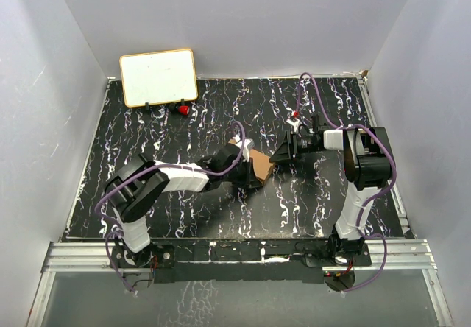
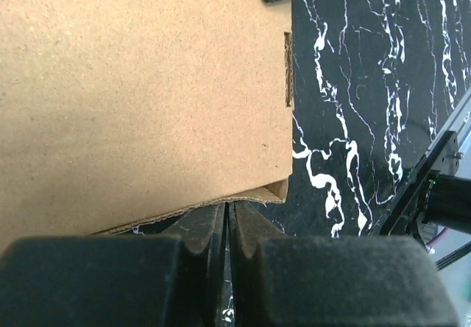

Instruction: Fold the paper box

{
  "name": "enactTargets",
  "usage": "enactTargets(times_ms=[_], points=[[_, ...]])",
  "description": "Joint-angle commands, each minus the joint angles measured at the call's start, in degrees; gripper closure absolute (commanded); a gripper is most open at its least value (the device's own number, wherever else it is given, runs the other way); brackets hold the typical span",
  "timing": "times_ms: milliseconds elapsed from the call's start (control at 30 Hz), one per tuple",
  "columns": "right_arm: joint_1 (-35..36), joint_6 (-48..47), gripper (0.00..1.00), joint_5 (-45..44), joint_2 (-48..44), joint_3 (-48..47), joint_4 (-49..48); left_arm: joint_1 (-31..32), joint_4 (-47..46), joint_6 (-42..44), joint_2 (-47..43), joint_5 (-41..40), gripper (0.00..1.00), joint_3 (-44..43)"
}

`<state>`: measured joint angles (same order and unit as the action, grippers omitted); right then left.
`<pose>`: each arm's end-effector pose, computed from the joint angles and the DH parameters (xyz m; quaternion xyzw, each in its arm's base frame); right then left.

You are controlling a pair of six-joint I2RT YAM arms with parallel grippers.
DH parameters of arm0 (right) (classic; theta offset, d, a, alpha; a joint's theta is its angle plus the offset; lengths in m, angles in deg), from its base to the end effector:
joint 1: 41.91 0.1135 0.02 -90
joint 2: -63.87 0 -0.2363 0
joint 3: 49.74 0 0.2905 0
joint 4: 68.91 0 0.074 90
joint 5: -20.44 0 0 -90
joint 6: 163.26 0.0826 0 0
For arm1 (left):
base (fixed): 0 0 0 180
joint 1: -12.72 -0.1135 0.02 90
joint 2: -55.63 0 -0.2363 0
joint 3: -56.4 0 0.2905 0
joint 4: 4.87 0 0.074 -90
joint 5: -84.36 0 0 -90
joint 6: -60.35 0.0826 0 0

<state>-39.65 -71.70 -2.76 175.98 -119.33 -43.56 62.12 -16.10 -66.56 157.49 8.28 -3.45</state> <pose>0.3599 0.0902 0.0374 -0.1107 0.8187 0.5453 0.1421 0.2562 -0.3294 0.0714 0.1534 0.8514 -0.4123 0.2857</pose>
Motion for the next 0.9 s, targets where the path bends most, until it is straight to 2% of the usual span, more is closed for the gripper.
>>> enactTargets(times_ms=[0,133,367,500,633,867], points=[[2.5,-3.1,0.51,-4.6,0.7,-1.2,0.2,0.2,-0.8,-1.3,1.0,-3.6,1.0,-5.8],[3.3,-3.2,0.51,-4.9,0.6,-1.3,0.4,0.2,-2.9,-7.9,1.5,-4.2,1.0,-6.4],[3.3,-2.1,0.5,-5.4,0.6,-1.0,-0.4,0.7,-6.8,-19.1,-1.4,-4.8,1.0,-2.5],[3.3,-1.8,0.5,-5.6,0.7,-1.0,-0.5,2.3,3.3,-23.2,-3.9,-10.7,1.0,-3.9],[3.4,-1.6,0.5,-5.8,0.7,-1.1,-0.6,5.2,14.5,-34.5,-5.7,-19.7,1.0,-5.5],[3.4,-1.3,0.5,-5.9,0.6,-0.9,-0.9,7.8,26.8,-43.1,-2.9,-24.6,1.0,-14.1]])
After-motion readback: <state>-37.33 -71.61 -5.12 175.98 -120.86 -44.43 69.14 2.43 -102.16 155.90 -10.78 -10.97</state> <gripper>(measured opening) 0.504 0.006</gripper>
